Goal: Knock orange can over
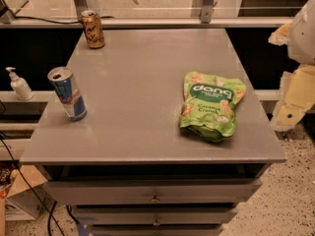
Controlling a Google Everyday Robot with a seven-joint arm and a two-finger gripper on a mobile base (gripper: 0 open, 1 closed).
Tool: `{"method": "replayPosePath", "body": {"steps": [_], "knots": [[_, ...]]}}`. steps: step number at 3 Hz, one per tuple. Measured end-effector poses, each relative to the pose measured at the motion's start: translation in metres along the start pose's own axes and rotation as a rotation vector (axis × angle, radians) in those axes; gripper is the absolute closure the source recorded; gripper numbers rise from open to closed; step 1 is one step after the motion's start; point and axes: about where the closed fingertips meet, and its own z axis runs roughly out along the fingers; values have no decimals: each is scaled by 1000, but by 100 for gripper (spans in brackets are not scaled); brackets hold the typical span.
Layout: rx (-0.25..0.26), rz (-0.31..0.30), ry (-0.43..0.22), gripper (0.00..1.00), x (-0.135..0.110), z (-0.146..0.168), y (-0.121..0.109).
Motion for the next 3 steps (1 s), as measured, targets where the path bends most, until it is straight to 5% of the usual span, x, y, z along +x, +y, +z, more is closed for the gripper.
{"method": "replayPosePath", "body": {"steps": [1, 2, 3], "knots": [[0, 0, 0, 0, 0, 0, 0], [35, 10, -97, 0, -15, -8, -5], [89, -39, -285, 0, -65, -18, -16]]}}
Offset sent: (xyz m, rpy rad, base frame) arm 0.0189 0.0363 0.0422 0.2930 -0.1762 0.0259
